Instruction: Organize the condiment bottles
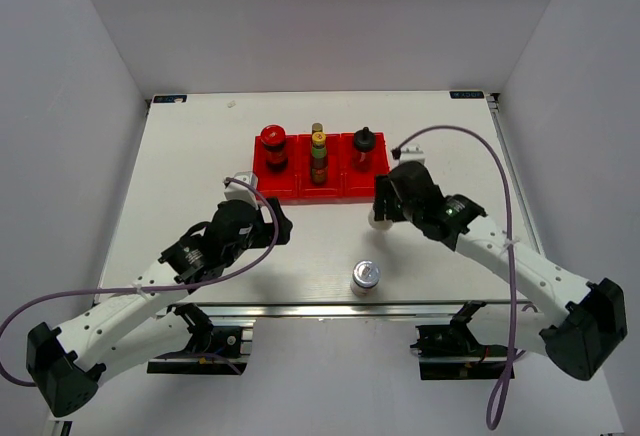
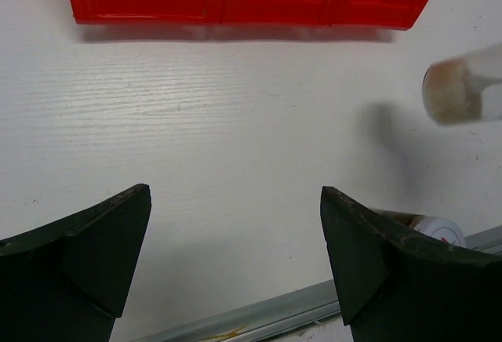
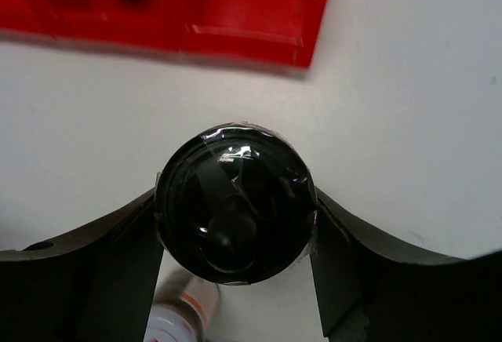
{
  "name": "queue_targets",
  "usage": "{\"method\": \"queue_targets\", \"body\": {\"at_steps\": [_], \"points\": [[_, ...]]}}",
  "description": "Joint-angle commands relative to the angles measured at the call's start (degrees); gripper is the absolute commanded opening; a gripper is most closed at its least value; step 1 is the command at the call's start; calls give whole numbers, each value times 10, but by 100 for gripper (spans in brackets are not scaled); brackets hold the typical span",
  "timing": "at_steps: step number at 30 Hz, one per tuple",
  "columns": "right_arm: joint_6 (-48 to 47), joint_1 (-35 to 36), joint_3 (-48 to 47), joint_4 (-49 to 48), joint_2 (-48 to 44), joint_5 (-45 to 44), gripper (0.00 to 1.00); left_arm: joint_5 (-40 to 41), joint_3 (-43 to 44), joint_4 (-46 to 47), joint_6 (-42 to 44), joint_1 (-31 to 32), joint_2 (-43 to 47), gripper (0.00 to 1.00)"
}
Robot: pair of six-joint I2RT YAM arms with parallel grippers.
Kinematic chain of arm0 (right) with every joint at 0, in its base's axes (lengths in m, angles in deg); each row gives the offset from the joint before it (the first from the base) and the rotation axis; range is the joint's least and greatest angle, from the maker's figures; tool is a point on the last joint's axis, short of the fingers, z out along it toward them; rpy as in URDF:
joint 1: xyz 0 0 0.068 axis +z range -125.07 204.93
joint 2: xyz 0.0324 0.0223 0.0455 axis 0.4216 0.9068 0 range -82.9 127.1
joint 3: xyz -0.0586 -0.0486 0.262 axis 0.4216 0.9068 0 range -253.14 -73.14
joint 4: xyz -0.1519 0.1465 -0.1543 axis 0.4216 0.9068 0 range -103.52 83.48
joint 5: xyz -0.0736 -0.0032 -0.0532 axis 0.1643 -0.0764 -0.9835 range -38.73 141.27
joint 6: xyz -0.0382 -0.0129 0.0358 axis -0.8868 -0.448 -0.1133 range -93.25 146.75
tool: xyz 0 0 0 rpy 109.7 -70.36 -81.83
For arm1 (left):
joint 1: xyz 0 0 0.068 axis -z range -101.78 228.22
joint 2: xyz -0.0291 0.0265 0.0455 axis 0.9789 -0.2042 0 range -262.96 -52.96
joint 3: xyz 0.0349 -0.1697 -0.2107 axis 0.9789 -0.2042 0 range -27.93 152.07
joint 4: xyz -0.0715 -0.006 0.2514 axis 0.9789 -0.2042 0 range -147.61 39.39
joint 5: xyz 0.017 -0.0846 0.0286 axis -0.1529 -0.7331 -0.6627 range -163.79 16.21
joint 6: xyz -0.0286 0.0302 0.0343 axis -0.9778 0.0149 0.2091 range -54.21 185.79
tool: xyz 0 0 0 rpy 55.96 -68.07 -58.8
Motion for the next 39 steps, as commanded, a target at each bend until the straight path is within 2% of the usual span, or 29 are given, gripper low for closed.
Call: {"method": "queue_targets", "body": {"at_steps": [1,5,11,16,21,31,39], "points": [[-34,3,-99,-83,41,-28,44,16,-6,-7,-3,0,1,98],[-41,-5,-172,-89,137,-55,45,26,-4,-14,-7,0,2,98],[-51,-46,-231,-123,220,-53,44,31,-7,-13,-8,0,4,98],[-72,-71,-227,-194,249,-24,43,34,-10,-12,-7,0,2,98],[-66,-95,-222,-215,277,0,42,36,-15,-8,-8,0,0,98],[-58,-99,-212,-265,320,18,42,36,-16,-1,-6,0,-15,98],[-49,-98,-189,-273,352,-3,52,13,-15,3,-2,0,-16,98]]}}
